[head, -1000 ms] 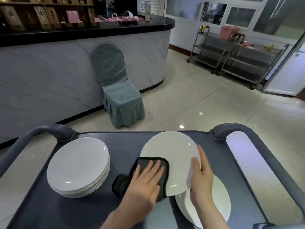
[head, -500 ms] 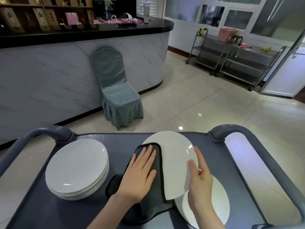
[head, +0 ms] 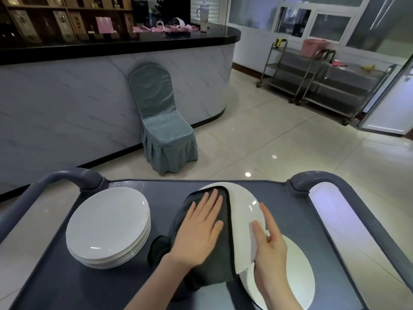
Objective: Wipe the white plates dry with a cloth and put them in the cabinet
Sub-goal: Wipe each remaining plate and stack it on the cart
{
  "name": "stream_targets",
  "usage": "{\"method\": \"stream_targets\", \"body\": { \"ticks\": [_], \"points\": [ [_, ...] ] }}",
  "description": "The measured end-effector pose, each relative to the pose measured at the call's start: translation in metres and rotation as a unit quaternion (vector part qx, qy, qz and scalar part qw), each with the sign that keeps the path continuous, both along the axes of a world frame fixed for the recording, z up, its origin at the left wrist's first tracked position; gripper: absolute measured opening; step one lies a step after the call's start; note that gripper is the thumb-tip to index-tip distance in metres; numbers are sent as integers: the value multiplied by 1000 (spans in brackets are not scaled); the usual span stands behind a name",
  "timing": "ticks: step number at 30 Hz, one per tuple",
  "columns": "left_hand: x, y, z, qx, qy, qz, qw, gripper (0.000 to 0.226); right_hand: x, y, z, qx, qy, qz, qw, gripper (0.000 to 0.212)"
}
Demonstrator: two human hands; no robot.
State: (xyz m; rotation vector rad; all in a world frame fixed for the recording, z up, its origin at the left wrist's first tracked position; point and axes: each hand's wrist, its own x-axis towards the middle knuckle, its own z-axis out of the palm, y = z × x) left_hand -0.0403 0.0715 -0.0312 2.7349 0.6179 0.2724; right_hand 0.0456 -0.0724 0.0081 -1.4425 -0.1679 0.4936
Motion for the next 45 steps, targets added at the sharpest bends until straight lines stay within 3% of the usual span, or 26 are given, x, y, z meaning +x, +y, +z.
{"method": "stream_targets", "body": {
  "ticks": [3,8,11,16,24,29,33,39,42,45],
  "points": [
    [-21,6,-7,26,36,16,999,60,14,0,8,-1,-26,-16,1000,46],
    [-41,-44,-19,27,-19,-30,999,59,19,2,5,13,-13,-48,999,43],
    [-30,-67,-18,28,-34,-64,997,61,7,4,3,15,1,-24,1000,46],
    [-2,-46,4,34,-7,-6,999,64,-11,4,2,-12,-23,41,999,44],
    [10,10,22,41,-150,-15,988,63,-3,0,15,-33,-137,143,980,48],
    [11,33,34,-43,-131,30,990,35,4,-1,12,-92,-205,181,957,43],
    [-6,28,32,-166,-185,69,966,11,12,1,14,-155,-272,186,931,44],
    [-4,15,49,-108,-170,-2,980,19,19,6,16,-190,-353,213,891,22],
    [-8,16,50,-137,-192,2,972,15,23,4,23,-150,-342,206,905,24],
    [-20,16,35,-253,-248,104,929,4,27,-2,27,-95,-272,142,947,26]
  ]
}}
